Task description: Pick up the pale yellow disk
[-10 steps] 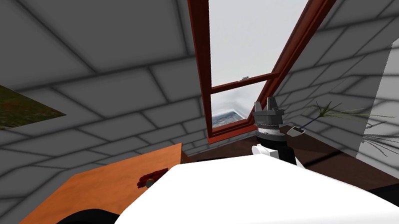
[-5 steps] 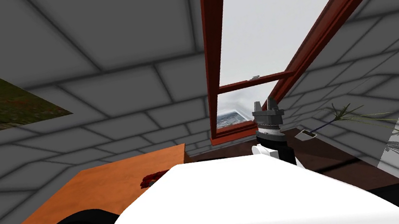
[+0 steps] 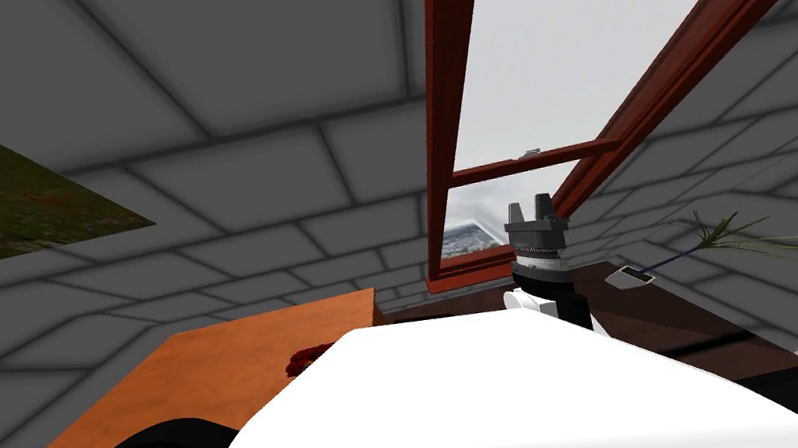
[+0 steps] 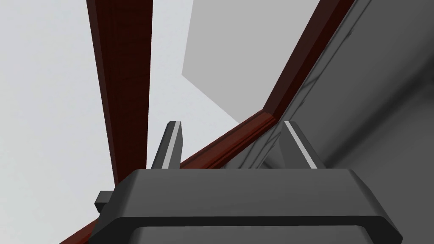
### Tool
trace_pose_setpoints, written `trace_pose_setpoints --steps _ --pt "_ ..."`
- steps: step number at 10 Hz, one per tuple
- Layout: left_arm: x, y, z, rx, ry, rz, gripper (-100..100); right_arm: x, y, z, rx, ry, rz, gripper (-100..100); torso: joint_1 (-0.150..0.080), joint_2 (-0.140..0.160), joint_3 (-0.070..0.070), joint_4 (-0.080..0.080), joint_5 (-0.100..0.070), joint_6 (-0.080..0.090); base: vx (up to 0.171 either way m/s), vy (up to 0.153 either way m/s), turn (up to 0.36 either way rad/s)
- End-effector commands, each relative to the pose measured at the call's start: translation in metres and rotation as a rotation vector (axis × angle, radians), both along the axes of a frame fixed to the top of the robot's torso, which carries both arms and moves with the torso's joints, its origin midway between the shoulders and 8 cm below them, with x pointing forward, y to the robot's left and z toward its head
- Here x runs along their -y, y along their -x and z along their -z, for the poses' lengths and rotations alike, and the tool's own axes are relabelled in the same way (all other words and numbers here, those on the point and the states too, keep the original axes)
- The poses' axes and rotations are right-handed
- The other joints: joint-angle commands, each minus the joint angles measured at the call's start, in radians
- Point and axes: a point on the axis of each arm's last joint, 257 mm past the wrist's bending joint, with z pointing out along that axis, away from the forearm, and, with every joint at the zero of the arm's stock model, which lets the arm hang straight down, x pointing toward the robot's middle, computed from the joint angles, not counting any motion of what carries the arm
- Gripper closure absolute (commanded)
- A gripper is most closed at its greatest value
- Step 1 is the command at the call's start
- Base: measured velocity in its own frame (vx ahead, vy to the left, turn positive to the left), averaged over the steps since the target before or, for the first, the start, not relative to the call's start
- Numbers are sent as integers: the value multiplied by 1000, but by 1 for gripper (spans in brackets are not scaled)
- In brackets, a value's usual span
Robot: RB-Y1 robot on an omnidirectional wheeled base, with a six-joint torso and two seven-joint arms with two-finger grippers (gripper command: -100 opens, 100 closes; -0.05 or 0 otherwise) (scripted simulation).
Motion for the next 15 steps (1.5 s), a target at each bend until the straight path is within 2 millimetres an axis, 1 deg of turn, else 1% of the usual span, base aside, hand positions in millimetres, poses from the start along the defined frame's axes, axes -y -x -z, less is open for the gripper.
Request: trace_pose_setpoints --steps 1,2,4,5,9,10,11,12,13,14,15 --pt "0 4 -1 -7 0 9 -100 0 0 0 0 0 0 0 0 0 0 0 0 0 22 22 -9" --pt "9 8 1 -8 -1 16 -100 0 0 0 0 0 0 0 -1 1 0 0 0 0 45 55 92" --pt "8 7 1 -4 1 20 -100 0 0 0 0 0 0 0 1 1 0 0 1 -1 32 37 26" --pt "8 7 1 -6 0 22 100 0 0 0 0 0 0 0 -1 3 1 0 1 -1 5 2 -1" --pt "9 6 2 -4 2 21 100 0 0 0 0 0 0 0 -1 6 3 1 1 -1 0 0 0" --pt "9 6 2 -4 2 22 0 0 0 0 0 0 0 0 0 6 3 1 1 -1 0 0 0" --pt "0 4 -1 -7 0 9 100 0 0 0 0 0 0 0 0 6 3 1 1 -1 -41 -50 -95" --pt "-9 0 -3 -6 1 14 100 0 0 0 0 0 0 0 -3 8 4 1 0 0 -93 -109 -182" --pt "-9 0 -3 -5 0 -5 100 0 0 0 0 0 0 0 -6 10 6 2 -1 0 -83 -80 -61" --pt "-18 -4 -5 -5 1 -8 100 0 0 0 0 0 0 0 -6 11 6 2 0 -2 -74 -74 -70" --pt "-18 -4 -5 -4 1 -20 100 0 0 0 0 0 0 0 -5 11 6 2 0 -1 -52 -66 -50"
